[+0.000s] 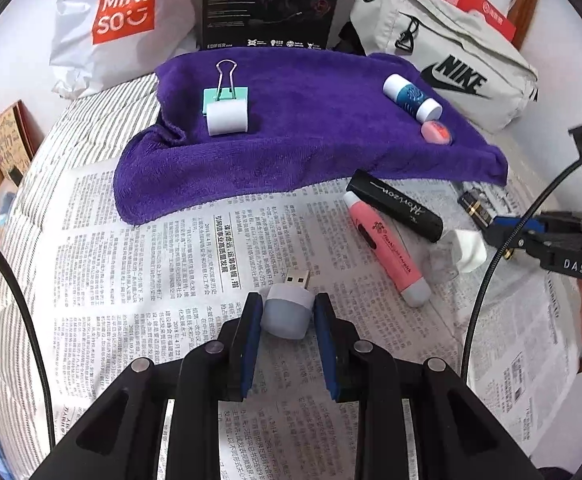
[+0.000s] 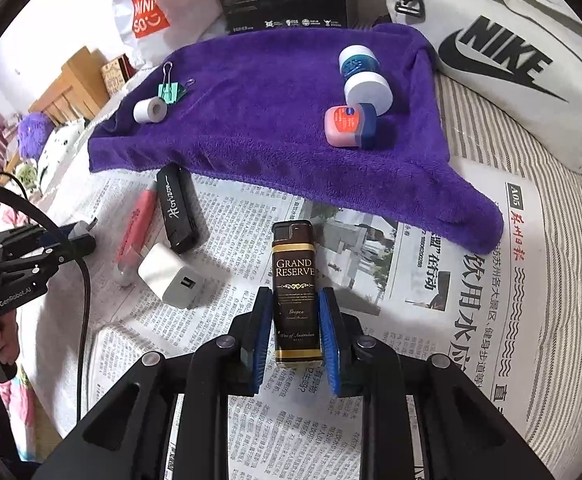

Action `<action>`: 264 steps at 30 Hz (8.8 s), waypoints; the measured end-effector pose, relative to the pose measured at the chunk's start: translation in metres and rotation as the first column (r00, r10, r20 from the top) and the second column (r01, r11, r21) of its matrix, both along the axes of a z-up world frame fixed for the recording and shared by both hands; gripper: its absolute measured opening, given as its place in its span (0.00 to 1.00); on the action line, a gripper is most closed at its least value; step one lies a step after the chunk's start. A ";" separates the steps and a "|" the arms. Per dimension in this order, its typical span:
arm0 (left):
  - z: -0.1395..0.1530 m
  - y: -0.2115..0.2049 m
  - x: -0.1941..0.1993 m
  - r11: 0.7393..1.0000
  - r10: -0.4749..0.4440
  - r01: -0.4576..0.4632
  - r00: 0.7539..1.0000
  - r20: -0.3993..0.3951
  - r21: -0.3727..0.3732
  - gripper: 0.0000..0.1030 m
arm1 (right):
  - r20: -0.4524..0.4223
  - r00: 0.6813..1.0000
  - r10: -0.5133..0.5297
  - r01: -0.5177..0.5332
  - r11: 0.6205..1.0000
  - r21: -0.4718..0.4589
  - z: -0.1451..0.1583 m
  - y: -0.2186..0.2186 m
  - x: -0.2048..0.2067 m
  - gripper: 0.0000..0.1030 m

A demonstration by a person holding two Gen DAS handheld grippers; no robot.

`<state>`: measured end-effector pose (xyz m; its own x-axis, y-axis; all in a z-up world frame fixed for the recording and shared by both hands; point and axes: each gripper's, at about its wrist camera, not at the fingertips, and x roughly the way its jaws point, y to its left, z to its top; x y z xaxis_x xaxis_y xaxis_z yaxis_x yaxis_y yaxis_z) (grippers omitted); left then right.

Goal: Organize rigid objects

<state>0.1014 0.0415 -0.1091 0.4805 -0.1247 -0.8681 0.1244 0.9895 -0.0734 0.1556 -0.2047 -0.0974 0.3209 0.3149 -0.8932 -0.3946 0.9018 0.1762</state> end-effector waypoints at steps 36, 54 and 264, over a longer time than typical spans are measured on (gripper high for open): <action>0.040 0.009 0.024 0.998 -0.014 0.018 0.998 0.060 -0.066 0.25 | 0.044 0.999 0.032 -0.036 0.995 0.097 0.036 0.002 0.007 0.23; 0.059 0.028 0.067 0.997 0.014 -0.007 0.995 0.098 -0.074 0.25 | 0.091 0.995 0.043 -0.055 0.988 0.142 0.058 0.025 0.054 0.23; 0.012 -0.006 0.023 0.998 -0.056 0.055 0.998 -0.032 -0.035 0.15 | 0.042 0.999 0.001 -0.005 0.996 0.087 0.015 0.014 -0.015 0.26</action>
<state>0.1245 0.0350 -0.0968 0.4433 -0.1803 -0.8781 0.1759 0.9780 -0.1120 0.1408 -0.1905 -0.0821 0.3560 0.3919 -0.8484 -0.4059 0.8826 0.2373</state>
